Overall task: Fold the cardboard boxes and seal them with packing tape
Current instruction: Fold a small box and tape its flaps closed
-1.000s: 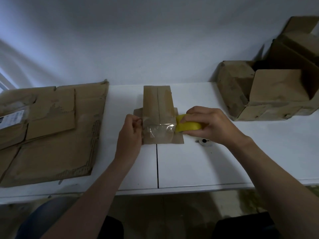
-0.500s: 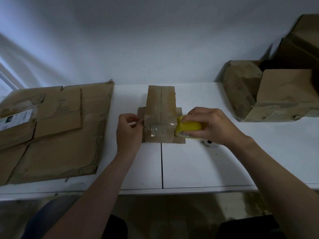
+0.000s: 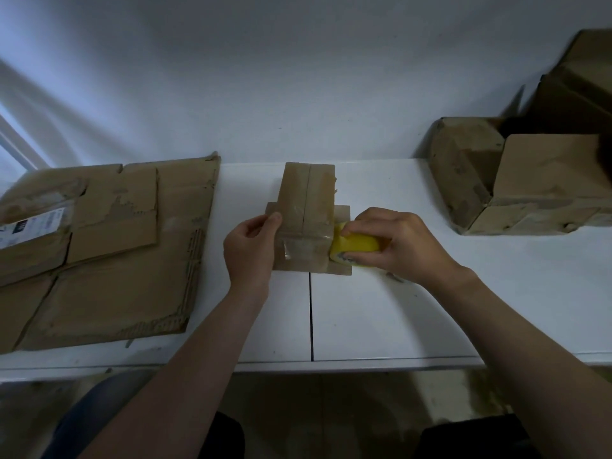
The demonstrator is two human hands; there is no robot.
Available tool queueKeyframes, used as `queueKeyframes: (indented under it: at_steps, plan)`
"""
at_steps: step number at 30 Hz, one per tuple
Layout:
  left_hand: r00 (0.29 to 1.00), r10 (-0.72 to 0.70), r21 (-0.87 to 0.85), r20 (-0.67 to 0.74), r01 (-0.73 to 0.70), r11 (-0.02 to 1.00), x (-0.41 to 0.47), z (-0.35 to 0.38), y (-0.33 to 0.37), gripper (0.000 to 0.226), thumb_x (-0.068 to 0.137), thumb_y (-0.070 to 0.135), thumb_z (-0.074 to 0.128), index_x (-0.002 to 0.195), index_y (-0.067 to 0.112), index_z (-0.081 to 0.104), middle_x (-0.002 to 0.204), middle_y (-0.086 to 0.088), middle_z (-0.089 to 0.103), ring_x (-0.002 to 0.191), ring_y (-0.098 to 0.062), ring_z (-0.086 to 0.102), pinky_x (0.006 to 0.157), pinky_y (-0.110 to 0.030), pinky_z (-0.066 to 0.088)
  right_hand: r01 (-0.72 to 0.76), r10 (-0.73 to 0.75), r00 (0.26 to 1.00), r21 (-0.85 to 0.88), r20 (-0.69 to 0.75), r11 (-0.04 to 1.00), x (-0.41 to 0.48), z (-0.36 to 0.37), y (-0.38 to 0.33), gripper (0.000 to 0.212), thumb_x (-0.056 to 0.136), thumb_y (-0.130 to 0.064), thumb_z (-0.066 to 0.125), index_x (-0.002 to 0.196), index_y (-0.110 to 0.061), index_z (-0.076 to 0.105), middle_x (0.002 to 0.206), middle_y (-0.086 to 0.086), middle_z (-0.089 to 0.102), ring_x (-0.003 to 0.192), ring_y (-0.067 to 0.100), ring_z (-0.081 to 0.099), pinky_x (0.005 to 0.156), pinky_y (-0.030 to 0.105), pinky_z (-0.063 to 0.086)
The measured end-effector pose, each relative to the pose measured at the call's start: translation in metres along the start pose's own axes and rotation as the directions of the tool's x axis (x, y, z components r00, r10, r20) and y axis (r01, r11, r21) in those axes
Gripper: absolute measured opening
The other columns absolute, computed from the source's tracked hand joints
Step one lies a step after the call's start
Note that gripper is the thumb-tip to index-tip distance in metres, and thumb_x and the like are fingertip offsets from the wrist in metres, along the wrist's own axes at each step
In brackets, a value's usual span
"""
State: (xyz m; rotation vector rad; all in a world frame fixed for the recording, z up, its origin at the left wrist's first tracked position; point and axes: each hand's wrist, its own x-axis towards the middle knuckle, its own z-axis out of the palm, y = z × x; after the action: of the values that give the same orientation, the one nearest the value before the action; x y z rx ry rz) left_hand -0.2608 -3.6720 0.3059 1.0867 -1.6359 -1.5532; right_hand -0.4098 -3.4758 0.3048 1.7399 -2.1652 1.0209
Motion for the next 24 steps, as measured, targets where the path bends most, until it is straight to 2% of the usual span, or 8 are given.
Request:
queueKeyframes:
  at_steps: [2, 5, 8, 11, 13, 16, 20, 24]
  plan:
    - [1.000, 0.020, -0.015, -0.022, -0.020, 1.000, 0.001, -0.002, -0.003, 0.008, 0.090, 0.036, 0.074, 0.087, 0.030, 0.076, 0.078, 0.011, 0.074, 0.078, -0.005, 0.070, 0.064, -0.020, 0.053, 0.007, -0.007, 1.000, -0.005, 0.002, 1.000, 0.001, 0.001, -0.001, 0.033, 0.082, -0.039, 0.082, 0.110, -0.023, 0.076, 0.102, -0.007, 0.068, 0.087, 0.009, 0.064, 0.072, 0.031, 0.052]
    - [0.942, 0.333, 0.228, -0.035, -0.316, 0.921, 0.001, -0.005, -0.007, 0.024, 0.095, 0.036, 0.069, 0.078, 0.021, 0.078, 0.064, 0.002, 0.070, 0.060, -0.011, 0.066, 0.055, -0.023, 0.053, 0.004, -0.004, 1.000, -0.018, 0.001, 1.000, 0.001, 0.000, -0.002, 0.032, 0.082, -0.039, 0.082, 0.109, -0.024, 0.076, 0.102, -0.008, 0.067, 0.086, 0.009, 0.064, 0.070, 0.033, 0.052]
    - [0.834, 0.550, 0.420, 0.044, -0.515, 0.748, -0.004, -0.006, -0.002, 0.031, 0.099, 0.032, 0.063, 0.089, 0.008, 0.079, 0.057, 0.011, 0.060, 0.047, 0.000, 0.054, 0.052, -0.007, 0.041, 0.005, -0.005, 1.000, -0.048, 0.012, 0.999, 0.000, -0.001, -0.002, 0.032, 0.082, -0.043, 0.080, 0.109, -0.025, 0.076, 0.102, -0.009, 0.067, 0.085, 0.011, 0.064, 0.067, 0.035, 0.053]
    - [0.738, 0.639, 0.602, 0.216, -0.616, 0.508, -0.010, -0.003, -0.001, 0.034, 0.106, 0.026, 0.052, 0.122, 0.002, 0.069, 0.080, -0.007, 0.073, 0.064, -0.012, 0.066, 0.067, -0.025, 0.056, -0.003, 0.004, 1.000, -0.069, 0.010, 0.998, 0.000, -0.001, -0.004, 0.032, 0.082, -0.043, 0.080, 0.109, -0.026, 0.076, 0.100, -0.009, 0.066, 0.083, 0.013, 0.064, 0.065, 0.036, 0.053]
    - [0.731, 0.614, 0.654, 0.297, -0.624, 0.427, -0.014, -0.001, 0.003, 0.041, 0.108, 0.026, 0.045, 0.138, 0.001, 0.057, 0.099, -0.013, 0.073, 0.083, -0.025, 0.070, 0.075, -0.033, 0.054, -0.003, 0.004, 1.000, -0.080, 0.014, 0.997, 0.001, -0.002, -0.005, 0.032, 0.081, -0.042, 0.081, 0.109, -0.026, 0.076, 0.100, -0.008, 0.067, 0.083, 0.013, 0.064, 0.065, 0.035, 0.053]
    - [0.800, 0.486, 0.727, 0.351, -0.560, 0.397, -0.014, 0.005, 0.015, 0.056, 0.107, 0.042, 0.040, 0.149, 0.006, 0.042, 0.117, -0.013, 0.061, 0.099, -0.026, 0.065, 0.077, -0.027, 0.041, -0.020, 0.020, 1.000, -0.056, 0.006, 0.998, 0.005, -0.002, -0.007, 0.032, 0.079, -0.040, 0.083, 0.107, -0.027, 0.077, 0.099, -0.009, 0.069, 0.083, 0.011, 0.065, 0.068, 0.033, 0.053]
    - [0.911, 0.317, 0.802, 0.266, -0.391, 0.451, -0.015, 0.023, 0.020, 0.094, 0.092, 0.073, 0.045, 0.153, 0.004, 0.025, 0.131, -0.014, 0.044, 0.109, -0.031, 0.059, 0.075, -0.033, 0.046, -0.031, 0.030, 0.999, -0.071, -0.014, 0.997, 0.008, 0.003, -0.012, 0.031, 0.075, -0.036, 0.085, 0.104, -0.028, 0.078, 0.097, -0.010, 0.071, 0.083, 0.011, 0.067, 0.069, 0.030, 0.052]
    - [0.944, 0.263, 0.787, 0.199, -0.313, 0.531, -0.019, 0.038, 0.014, 0.110, 0.086, 0.076, 0.050, 0.157, 0.003, 0.011, 0.143, -0.018, 0.037, 0.127, -0.036, 0.045, 0.101, -0.047, 0.048, -0.046, 0.044, 0.999, -0.091, -0.021, 0.995, 0.009, 0.003, -0.014, 0.032, 0.074, -0.036, 0.084, 0.105, -0.027, 0.078, 0.096, -0.009, 0.073, 0.081, 0.012, 0.067, 0.067, 0.033, 0.053]
